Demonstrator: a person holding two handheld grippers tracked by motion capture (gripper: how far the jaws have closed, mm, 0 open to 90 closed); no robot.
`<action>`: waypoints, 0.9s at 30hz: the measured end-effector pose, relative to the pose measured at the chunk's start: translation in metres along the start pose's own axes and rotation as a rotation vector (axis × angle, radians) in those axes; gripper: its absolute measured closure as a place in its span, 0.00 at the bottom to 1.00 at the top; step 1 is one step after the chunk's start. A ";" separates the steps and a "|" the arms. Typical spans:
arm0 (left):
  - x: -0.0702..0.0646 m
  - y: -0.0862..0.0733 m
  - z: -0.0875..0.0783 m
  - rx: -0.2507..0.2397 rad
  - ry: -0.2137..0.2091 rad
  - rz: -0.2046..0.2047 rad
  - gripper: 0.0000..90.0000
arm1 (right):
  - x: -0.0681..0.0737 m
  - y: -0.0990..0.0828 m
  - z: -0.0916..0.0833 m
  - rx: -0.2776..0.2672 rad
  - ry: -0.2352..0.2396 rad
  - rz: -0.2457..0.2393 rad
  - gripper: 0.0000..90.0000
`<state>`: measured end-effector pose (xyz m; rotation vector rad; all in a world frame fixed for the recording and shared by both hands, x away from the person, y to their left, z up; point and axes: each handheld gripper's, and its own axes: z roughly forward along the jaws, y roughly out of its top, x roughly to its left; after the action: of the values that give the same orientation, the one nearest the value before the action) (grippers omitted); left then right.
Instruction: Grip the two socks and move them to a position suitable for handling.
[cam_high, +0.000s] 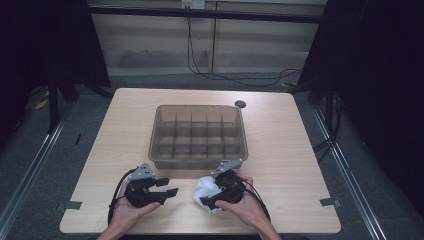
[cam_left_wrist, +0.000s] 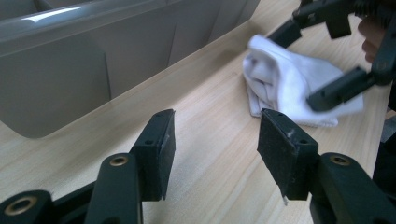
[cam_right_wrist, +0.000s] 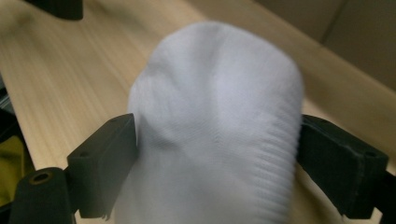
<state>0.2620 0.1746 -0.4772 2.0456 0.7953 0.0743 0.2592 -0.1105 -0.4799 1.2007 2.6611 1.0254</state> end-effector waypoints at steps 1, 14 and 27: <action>0.000 0.000 0.000 0.000 0.000 0.000 0.52 | -0.001 0.000 -0.003 -0.012 0.000 0.015 0.15; 0.000 0.001 0.001 0.006 -0.002 0.009 0.54 | 0.004 0.001 0.001 0.018 0.025 0.008 0.15; 0.000 0.001 0.001 0.009 0.001 0.007 0.55 | 0.021 -0.007 0.017 0.057 -0.067 -0.172 0.12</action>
<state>0.2628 0.1739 -0.4770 2.0573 0.7903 0.0752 0.2447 -0.0897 -0.4928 0.9757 2.7014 0.8734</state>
